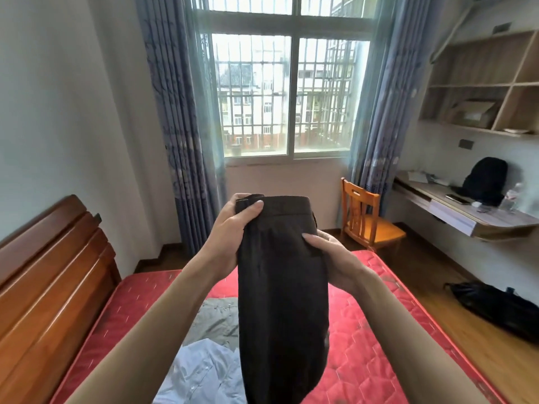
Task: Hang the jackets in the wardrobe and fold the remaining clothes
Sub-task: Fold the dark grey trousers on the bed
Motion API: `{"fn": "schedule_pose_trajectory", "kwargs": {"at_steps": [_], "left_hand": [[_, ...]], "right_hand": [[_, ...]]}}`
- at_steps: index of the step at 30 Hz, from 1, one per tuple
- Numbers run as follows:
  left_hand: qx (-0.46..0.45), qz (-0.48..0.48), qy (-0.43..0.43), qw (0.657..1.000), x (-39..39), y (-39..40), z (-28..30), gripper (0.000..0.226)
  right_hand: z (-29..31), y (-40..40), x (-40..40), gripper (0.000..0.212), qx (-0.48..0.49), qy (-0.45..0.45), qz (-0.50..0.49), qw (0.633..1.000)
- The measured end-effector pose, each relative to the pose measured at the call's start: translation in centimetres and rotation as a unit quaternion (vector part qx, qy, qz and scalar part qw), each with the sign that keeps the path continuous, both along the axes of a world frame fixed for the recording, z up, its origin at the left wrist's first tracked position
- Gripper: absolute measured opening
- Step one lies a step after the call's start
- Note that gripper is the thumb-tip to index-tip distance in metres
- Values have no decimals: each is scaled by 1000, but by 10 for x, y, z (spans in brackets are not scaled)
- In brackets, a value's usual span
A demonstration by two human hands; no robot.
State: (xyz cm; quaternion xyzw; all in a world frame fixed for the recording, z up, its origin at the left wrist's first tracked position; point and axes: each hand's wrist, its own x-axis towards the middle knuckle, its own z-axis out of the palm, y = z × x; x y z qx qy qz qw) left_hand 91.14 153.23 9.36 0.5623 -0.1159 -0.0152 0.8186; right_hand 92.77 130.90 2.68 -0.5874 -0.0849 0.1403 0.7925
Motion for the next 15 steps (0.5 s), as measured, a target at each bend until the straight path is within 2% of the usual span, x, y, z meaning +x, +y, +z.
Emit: {"fn": "schedule_pose_trajectory", "kwargs": {"at_steps": [3, 6, 10, 15], "left_hand": [[65, -9, -12, 998, 12, 3, -7, 10], [199, -10, -56, 978, 26, 4, -16, 30], [324, -8, -146, 935, 51, -1, -21, 26], [408, 37, -195, 891, 104, -29, -27, 28]], "right_hand": [[3, -7, 12, 43, 6, -13, -98, 995], [7, -14, 23, 41, -50, -55, -164, 984], [5, -35, 39, 31, -108, -117, -195, 968], [16, -74, 84, 31, -262, -260, -162, 915]]}}
